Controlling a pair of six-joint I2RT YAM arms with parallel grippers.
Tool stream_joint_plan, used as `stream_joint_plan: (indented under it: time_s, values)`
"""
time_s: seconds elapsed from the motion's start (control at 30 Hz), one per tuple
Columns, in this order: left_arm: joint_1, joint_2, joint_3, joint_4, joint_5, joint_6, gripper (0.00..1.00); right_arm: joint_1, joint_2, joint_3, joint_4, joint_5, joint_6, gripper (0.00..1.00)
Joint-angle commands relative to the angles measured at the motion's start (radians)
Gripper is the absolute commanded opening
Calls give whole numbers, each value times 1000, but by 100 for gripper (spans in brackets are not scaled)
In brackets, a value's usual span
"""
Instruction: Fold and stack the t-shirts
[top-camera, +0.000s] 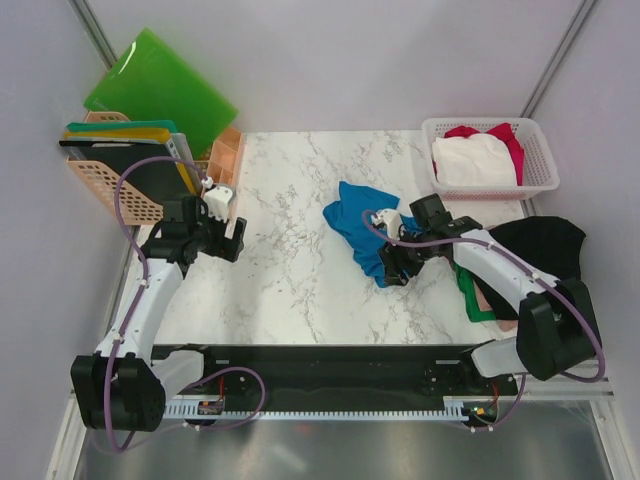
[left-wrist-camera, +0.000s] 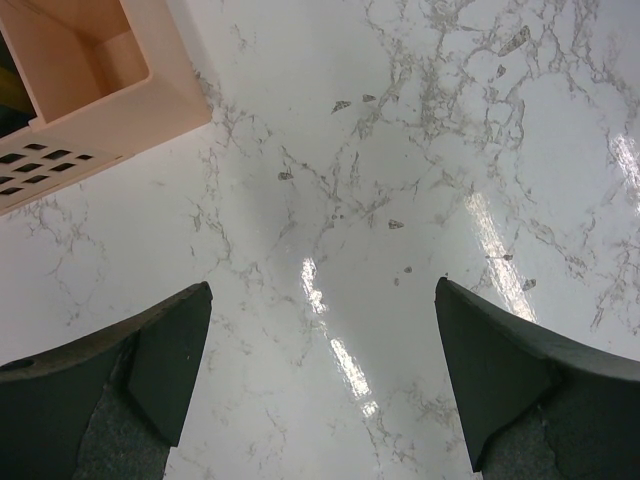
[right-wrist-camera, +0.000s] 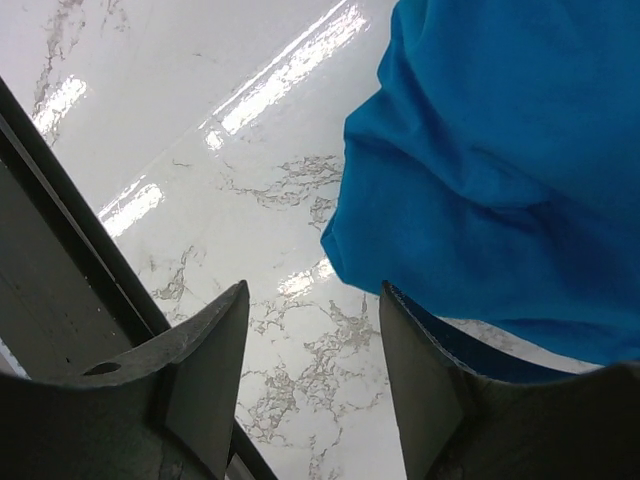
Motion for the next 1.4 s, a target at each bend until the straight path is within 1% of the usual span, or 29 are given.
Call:
stream_joint_plan:
  time_s: [0.0,0.17,0.2,0.23,0.27,0.3,0.33,0.4,0.5,0.53,0.6,0.63,0.7,0.73,0.8,0.83,0.9,0.97,1.03,1.27,1.37]
  values:
    - [-6,1,37,15,13,11,100,17,75,19,38,-29,-15,62]
    - [-6,-2,40,10,11,11,100,36,190,48,69,-23,-12,62]
    - [-6,-3,38,9,9,11,100,39,201,53,79,-16,-12,61]
    - [-6,-3,37,9,9,13,100,42,216,59,84,-10,-9,56]
    - [-6,-3,37,10,8,13,100,48,219,62,87,-7,-3,28]
    - [-6,-5,33,10,6,15,100,48,219,67,90,-3,6,13]
    - [-6,-6,35,9,5,16,100,49,212,79,87,5,14,0]
    - [-6,-6,32,10,5,16,100,52,179,99,60,2,25,0]
    - [-6,-2,30,10,8,15,100,56,54,194,-1,-29,62,0]
    - [-6,0,30,12,9,15,100,57,-15,279,-20,-47,75,0]
    - [-6,14,32,12,12,13,100,75,-64,391,-83,-52,105,0]
    - [-6,18,35,13,16,11,100,89,-93,518,-104,-46,111,0]
    - [-6,26,41,13,22,7,100,94,-104,648,-152,-44,125,0]
    - [-6,27,41,13,23,7,100,94,-106,762,-164,-42,129,0]
    - [-7,24,44,13,19,4,100,94,-109,855,-170,-64,148,0]
    - [-7,17,43,13,19,5,100,94,-112,927,-169,-76,177,0]
    - [-7,6,37,12,13,7,100,95,-118,972,-148,-122,206,0]
    - [-7,-9,26,12,8,7,100,94,-132,1013,-140,-134,226,0]
    - [-6,-17,21,10,3,8,100,94,-138,1044,-149,-125,217,0]
    - [-6,-23,30,4,3,4,100,95,-147,1049,-148,-99,192,0]
    - [-6,-25,32,-1,3,2,100,95,-141,1091,-149,-84,194,0]
